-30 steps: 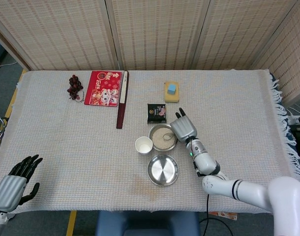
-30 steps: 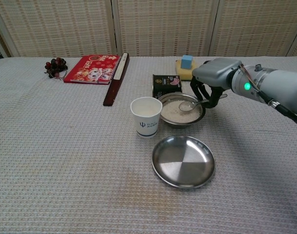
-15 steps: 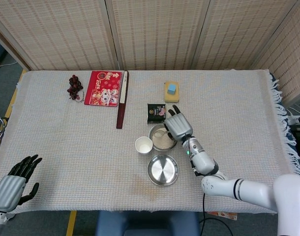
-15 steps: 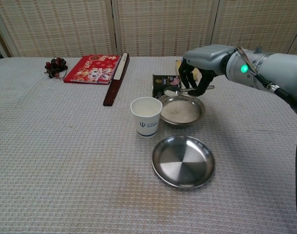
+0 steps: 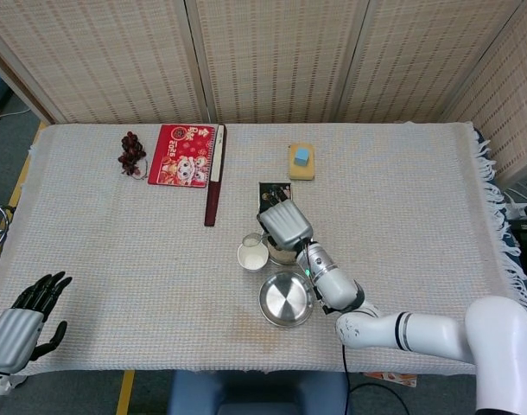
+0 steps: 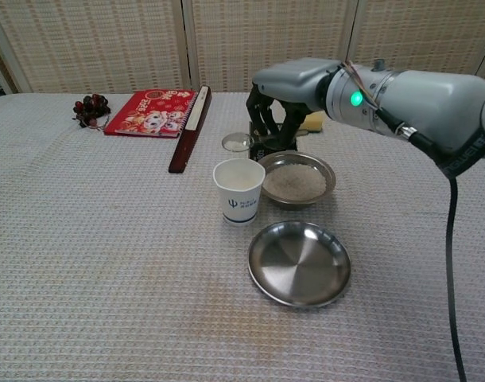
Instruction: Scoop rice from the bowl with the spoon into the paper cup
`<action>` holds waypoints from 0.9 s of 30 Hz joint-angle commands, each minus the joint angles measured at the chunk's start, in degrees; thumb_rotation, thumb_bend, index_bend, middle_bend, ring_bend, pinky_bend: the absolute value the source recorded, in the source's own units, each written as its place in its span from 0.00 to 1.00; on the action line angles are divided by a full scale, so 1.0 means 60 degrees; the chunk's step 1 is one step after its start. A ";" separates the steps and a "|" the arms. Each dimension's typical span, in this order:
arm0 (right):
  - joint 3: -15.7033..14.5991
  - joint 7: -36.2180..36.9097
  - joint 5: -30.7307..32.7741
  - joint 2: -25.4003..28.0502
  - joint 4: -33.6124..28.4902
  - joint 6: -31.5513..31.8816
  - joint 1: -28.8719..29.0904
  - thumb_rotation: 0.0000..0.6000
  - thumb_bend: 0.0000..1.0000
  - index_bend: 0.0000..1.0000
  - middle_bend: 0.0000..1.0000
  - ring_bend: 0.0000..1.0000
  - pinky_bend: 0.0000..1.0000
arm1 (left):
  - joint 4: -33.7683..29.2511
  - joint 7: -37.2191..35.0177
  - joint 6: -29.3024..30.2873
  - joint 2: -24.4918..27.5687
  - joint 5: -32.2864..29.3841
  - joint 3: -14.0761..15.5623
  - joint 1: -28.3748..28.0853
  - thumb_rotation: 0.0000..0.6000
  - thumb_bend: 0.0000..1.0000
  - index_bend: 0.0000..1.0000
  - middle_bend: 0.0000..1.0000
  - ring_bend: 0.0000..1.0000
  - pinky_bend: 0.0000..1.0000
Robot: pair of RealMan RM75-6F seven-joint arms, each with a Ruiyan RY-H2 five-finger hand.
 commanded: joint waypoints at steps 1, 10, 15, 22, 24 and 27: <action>-0.0306 -0.0494 0.0039 -0.0323 0.0249 0.0240 0.0244 1.00 0.34 0.93 0.57 0.14 0.00 | 0.0008 -0.0055 0.0006 0.0019 0.0012 0.0004 -0.0002 1.00 0.48 0.00 0.00 0.00 0.15; -0.0988 -0.1836 -0.0664 -0.0851 0.0683 0.1112 0.0525 1.00 0.34 0.93 0.57 0.14 0.00 | 0.0041 -0.0164 0.0020 0.0051 0.0032 0.0003 -0.0008 1.00 0.48 0.00 0.00 0.00 0.15; -0.1473 -0.2629 -0.1510 -0.1025 0.0876 0.1668 0.0526 1.00 0.34 0.93 0.57 0.14 0.00 | 0.0038 -0.0139 0.0042 0.0044 0.0056 0.0011 0.0003 1.00 0.48 0.00 0.00 0.00 0.15; -0.1885 -0.3251 -0.2250 -0.1071 0.0986 0.1998 0.0477 1.00 0.34 0.93 0.57 0.14 0.00 | 0.0021 -0.0123 0.0055 0.0047 0.0070 0.0012 0.0008 1.00 0.48 0.00 0.00 0.00 0.15; -0.2121 -0.3638 -0.2527 -0.1040 0.0977 0.2065 0.0450 1.00 0.34 0.93 0.57 0.14 0.00 | 0.0017 -0.0123 0.0059 0.0049 0.0078 0.0017 0.0010 1.00 0.49 0.00 0.00 0.00 0.15; -0.2535 -0.4670 -0.3048 -0.1059 0.1047 0.2323 0.0422 1.00 0.34 0.93 0.57 0.14 0.00 | 0.0021 -0.0126 0.0090 0.0050 0.0126 0.0031 0.0018 1.00 0.49 0.00 0.00 0.00 0.15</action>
